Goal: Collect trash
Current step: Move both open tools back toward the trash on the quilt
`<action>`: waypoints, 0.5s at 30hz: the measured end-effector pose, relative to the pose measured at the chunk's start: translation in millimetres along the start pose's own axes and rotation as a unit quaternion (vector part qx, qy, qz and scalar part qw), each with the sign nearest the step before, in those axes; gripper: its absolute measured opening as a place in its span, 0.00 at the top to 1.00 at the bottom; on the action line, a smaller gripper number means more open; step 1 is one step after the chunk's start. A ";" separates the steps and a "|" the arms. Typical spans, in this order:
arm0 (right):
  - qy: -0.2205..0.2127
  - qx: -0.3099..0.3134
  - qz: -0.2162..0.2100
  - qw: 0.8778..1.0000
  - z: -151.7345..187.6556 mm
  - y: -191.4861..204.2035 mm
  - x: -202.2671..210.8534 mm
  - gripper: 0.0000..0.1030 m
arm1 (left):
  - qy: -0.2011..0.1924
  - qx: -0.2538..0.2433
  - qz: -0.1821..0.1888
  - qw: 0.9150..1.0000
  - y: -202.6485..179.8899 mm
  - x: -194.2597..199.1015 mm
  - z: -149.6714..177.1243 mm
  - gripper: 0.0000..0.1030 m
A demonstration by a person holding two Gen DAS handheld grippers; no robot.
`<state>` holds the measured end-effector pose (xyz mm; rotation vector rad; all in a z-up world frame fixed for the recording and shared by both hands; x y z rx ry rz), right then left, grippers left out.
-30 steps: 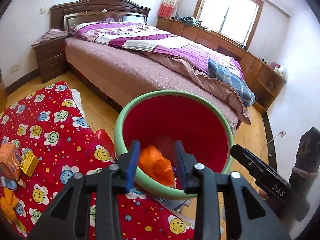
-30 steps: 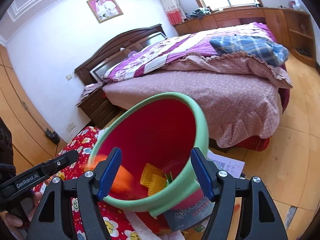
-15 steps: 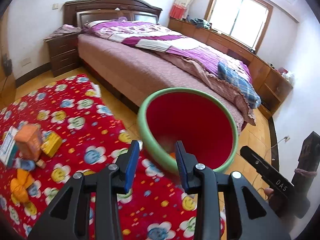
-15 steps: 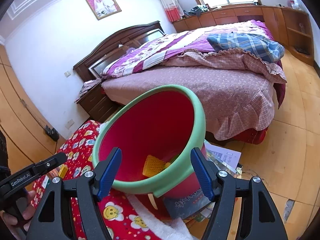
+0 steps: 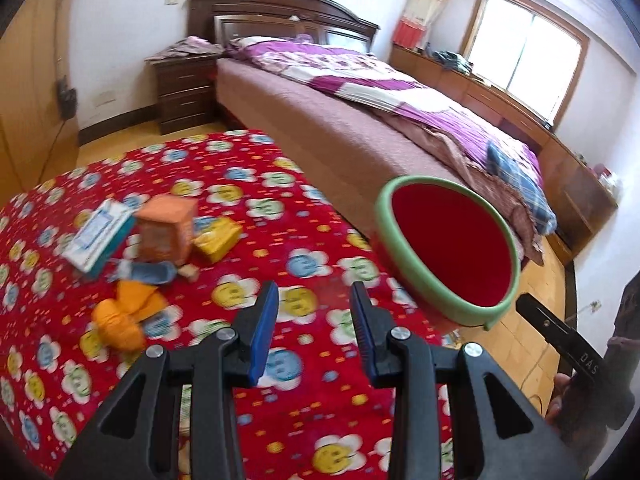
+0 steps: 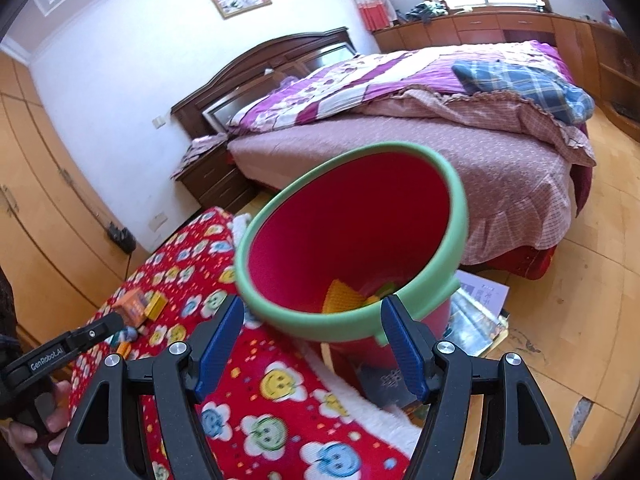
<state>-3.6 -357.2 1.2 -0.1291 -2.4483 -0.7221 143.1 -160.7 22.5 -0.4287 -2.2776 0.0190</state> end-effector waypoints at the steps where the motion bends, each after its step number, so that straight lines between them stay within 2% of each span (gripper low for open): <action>1: 0.002 0.002 -0.002 1.000 1.5 3.5 -0.7 0.30 | -0.001 0.003 -0.004 1.000 4.6 1.2 0.6 0.64; 7: 0.020 0.022 -0.009 1.000 12.6 25.7 -8.2 0.30 | -0.010 0.023 -0.049 0.999 49.3 8.5 2.7 0.64; 15: 0.047 0.044 -0.010 0.998 29.5 52.5 -21.5 0.30 | 0.001 0.044 -0.090 0.995 104.2 3.7 9.2 0.64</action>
Point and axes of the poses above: each gripper's, at about its wrist camera, not at the fingertips, and x roughly against the way its jaws point, y to its left, z to its underside, the point moved 6 cm from there along -x, roughly the way its jaws point, and after that the axes turned 5 degrees about -z, right-handed, at the moved point
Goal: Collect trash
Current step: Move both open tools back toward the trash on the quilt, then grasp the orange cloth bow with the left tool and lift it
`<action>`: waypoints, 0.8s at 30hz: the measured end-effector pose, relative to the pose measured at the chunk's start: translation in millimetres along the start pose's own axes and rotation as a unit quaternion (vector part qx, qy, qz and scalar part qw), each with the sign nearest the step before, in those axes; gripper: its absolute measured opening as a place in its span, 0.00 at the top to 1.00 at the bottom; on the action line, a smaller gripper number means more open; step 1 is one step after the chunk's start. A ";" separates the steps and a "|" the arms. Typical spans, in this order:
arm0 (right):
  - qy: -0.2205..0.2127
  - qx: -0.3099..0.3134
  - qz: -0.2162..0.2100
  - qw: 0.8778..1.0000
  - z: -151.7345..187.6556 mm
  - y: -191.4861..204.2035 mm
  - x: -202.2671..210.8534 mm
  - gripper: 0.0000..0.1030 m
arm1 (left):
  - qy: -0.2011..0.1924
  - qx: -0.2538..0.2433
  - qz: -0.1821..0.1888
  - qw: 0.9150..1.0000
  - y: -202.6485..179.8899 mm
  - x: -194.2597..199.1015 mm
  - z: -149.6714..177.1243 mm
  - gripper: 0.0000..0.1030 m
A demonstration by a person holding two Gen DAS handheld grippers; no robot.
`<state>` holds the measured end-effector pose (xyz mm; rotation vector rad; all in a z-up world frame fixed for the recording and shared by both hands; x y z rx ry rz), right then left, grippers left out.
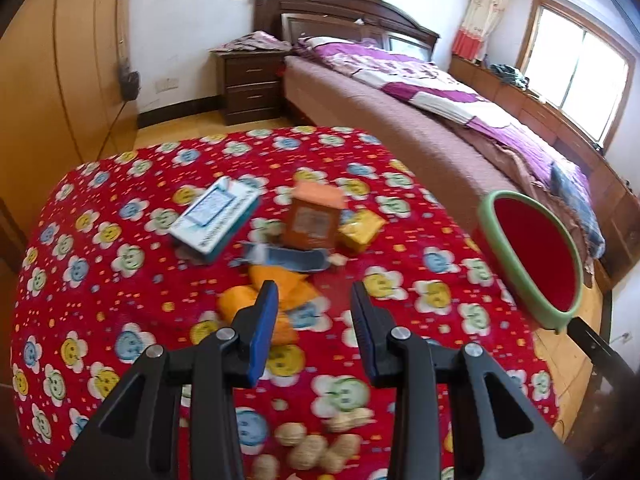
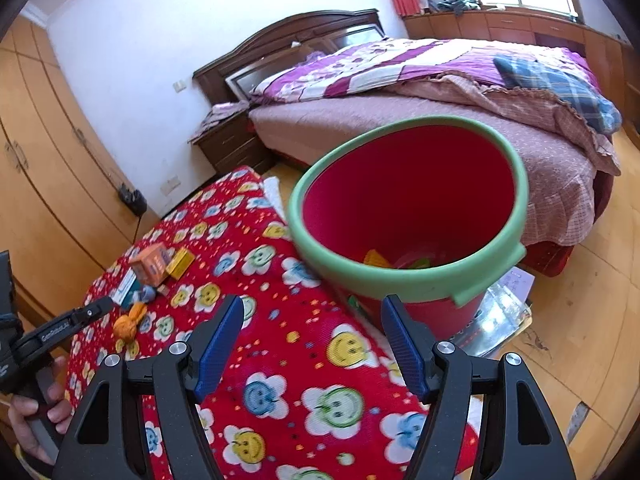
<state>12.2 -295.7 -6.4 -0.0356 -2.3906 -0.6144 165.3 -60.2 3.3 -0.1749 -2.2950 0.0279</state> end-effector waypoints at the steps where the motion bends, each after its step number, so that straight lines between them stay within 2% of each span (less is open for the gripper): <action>1: 0.002 0.003 0.001 1.000 1.2 3.6 -1.4 0.30 | 0.002 0.003 -0.003 1.000 5.2 -2.3 0.3 0.64; 14: 0.028 0.034 0.002 0.999 13.7 35.8 -17.9 0.30 | 0.037 0.053 -0.029 0.997 58.0 -38.3 11.9 0.64; 24: 0.037 0.038 0.003 0.999 17.7 38.3 -24.1 0.30 | 0.045 0.086 -0.001 0.995 61.8 -52.3 17.3 0.61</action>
Point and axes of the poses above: each gripper's, at about its wrist camera, not at the fingertips, and x roughly against the way its jaws point, y to its left, z to its underside, the point moved 6 cm from there along -x, roughly the way its jaws point, and after that the axes turned 5 degrees about -z, right-handed, at the moved point
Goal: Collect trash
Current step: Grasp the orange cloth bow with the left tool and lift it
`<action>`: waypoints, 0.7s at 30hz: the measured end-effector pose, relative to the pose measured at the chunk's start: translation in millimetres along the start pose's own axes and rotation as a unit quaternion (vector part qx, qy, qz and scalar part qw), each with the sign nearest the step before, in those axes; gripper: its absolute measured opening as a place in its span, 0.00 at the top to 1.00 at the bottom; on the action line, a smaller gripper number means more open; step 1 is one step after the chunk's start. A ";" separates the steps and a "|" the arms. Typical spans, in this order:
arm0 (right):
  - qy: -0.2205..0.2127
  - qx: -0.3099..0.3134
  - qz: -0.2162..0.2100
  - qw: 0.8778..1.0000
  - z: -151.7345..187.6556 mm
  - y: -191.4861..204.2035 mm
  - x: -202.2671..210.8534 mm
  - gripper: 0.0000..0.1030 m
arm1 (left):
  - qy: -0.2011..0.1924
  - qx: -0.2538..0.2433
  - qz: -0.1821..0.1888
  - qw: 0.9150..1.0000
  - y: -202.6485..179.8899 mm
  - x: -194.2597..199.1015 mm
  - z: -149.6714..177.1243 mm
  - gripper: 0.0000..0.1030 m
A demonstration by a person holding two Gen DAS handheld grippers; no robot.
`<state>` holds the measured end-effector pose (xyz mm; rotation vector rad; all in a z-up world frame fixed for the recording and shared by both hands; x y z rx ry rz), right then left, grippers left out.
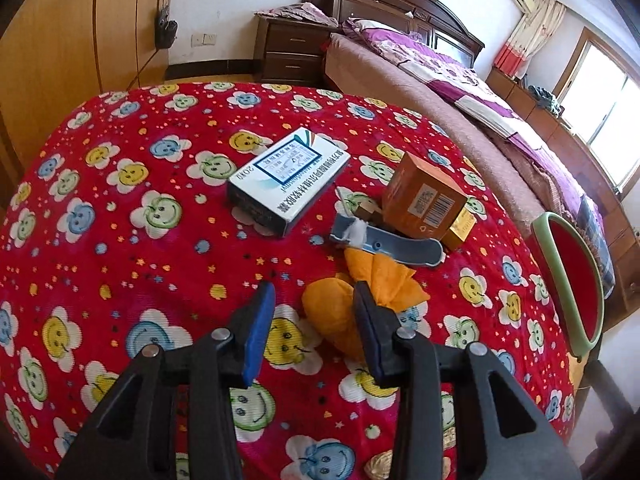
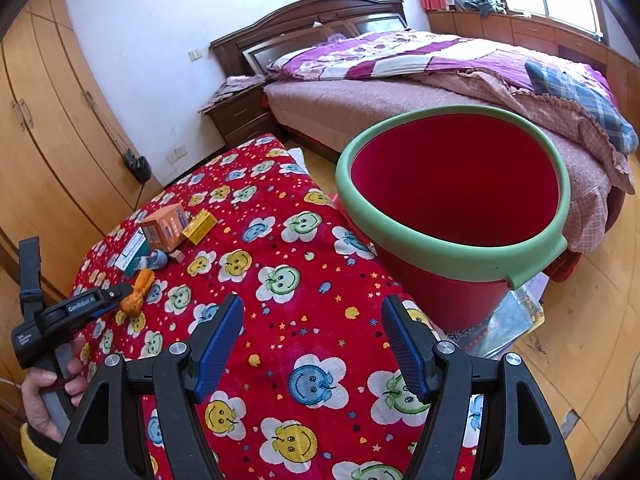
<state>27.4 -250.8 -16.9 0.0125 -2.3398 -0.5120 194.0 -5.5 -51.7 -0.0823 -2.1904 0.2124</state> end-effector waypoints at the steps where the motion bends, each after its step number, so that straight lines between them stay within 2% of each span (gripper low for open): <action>1: 0.001 0.000 -0.001 1.000 0.3 0.0 -0.9 0.30 | 0.002 0.005 0.003 1.000 1.0 -0.5 0.4 0.61; 5: 0.006 0.000 -0.004 1.000 1.7 0.2 -4.6 0.30 | 0.008 0.019 0.024 0.999 -2.6 -0.1 3.7 0.61; 12: 0.010 0.000 -0.007 1.000 2.8 0.6 -8.9 0.30 | 0.018 0.010 0.048 0.999 -18.9 1.4 13.5 0.61; 13: 0.011 0.002 -0.008 1.000 2.7 1.6 -9.4 0.30 | 0.020 0.006 0.051 0.998 -21.9 0.9 15.1 0.62; 14: 0.011 0.003 -0.008 1.000 2.7 2.7 -9.8 0.30 | 0.019 0.002 0.053 0.998 -24.5 1.4 16.3 0.71; 16: 0.012 0.007 -0.010 1.000 1.6 5.4 -10.9 0.30 | 0.017 -0.012 0.065 0.998 -32.3 3.3 19.1 0.79; 21: 0.011 0.020 -0.017 1.000 -6.3 15.4 -15.4 0.30 | -0.004 -0.022 0.082 0.996 -37.5 16.6 14.3 0.81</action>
Point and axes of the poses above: each gripper's, at about its wrist camera, not at the fingertips, and x roughly against the way its jaws point, y to its left, z to its underside, the point moved 6 cm from there along -x, roughly the way its jaws point, and after that the axes turned 5 degrees about -z, right-handed, at the moved point
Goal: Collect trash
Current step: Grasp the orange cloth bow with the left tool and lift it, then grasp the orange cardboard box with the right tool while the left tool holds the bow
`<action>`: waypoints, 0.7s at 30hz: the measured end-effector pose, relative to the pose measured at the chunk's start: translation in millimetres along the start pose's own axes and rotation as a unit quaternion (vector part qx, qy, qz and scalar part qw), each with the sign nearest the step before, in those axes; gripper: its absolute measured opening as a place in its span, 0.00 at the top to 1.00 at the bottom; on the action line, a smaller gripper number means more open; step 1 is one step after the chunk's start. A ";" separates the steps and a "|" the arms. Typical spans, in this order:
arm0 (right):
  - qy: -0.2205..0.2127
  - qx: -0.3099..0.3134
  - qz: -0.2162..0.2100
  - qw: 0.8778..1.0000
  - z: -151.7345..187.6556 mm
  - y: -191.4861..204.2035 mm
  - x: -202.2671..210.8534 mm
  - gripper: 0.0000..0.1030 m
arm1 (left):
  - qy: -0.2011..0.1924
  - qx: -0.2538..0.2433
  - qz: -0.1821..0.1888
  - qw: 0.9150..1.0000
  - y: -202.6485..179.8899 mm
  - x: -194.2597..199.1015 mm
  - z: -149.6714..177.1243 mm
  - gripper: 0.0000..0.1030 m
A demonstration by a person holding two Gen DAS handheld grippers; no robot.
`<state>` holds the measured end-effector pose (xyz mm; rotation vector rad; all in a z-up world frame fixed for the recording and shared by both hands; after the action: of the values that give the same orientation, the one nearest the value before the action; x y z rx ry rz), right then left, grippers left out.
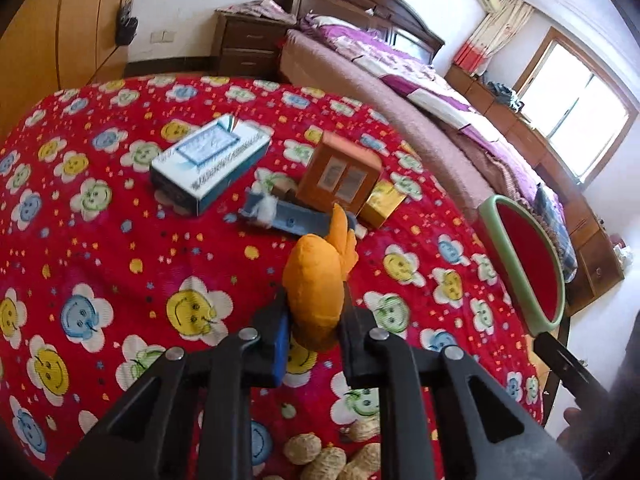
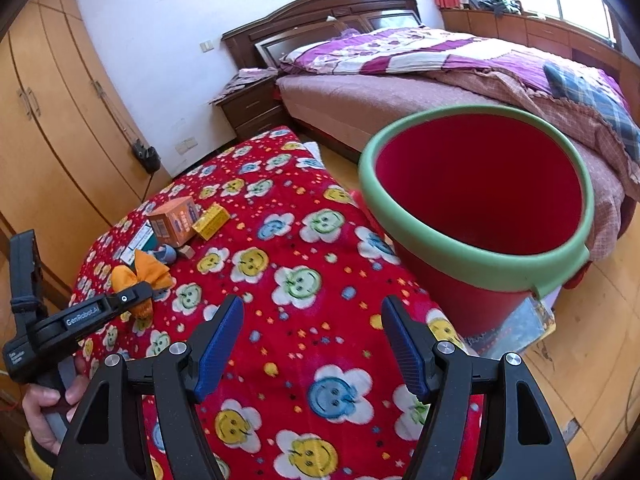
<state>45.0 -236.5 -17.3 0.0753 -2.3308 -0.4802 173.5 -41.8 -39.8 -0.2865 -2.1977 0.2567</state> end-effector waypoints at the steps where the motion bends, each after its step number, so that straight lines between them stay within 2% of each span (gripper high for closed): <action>1: 0.000 0.004 -0.002 1.000 -1.8 3.0 -1.0 0.30 | -0.005 0.000 0.000 1.000 0.9 3.3 -3.6 0.81; 5: 0.000 0.020 -0.014 1.000 -11.5 19.6 -8.7 0.30 | -0.033 -0.002 -0.024 0.999 11.7 17.1 -25.0 0.81; 11: 0.003 0.045 -0.034 0.998 -25.1 54.4 -28.2 0.30 | -0.067 -0.003 -0.089 0.994 47.1 26.6 -61.4 0.81; 15: 0.011 0.059 -0.044 0.997 -32.8 78.6 -44.6 0.30 | -0.062 0.016 -0.124 0.990 78.3 16.8 -77.6 0.81; 21: 0.023 0.090 -0.055 0.994 -42.0 120.3 -79.1 0.30 | -0.072 0.042 -0.154 0.985 113.9 5.6 -80.3 0.81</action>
<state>141.3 -123.0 1.3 0.2991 -2.3278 -0.3180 247.4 74.9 -20.5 0.1241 -2.3281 0.2017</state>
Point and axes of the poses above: each gripper's, at about its wrist camera, not at the fingertips, and x roughly against the way its jaws point, y to its left, z to its underside, the point moved 6 cm from there along -x, roughly the way its jaws point, and after that the axes turned 5 degrees about -z, right-handed, at the moved point
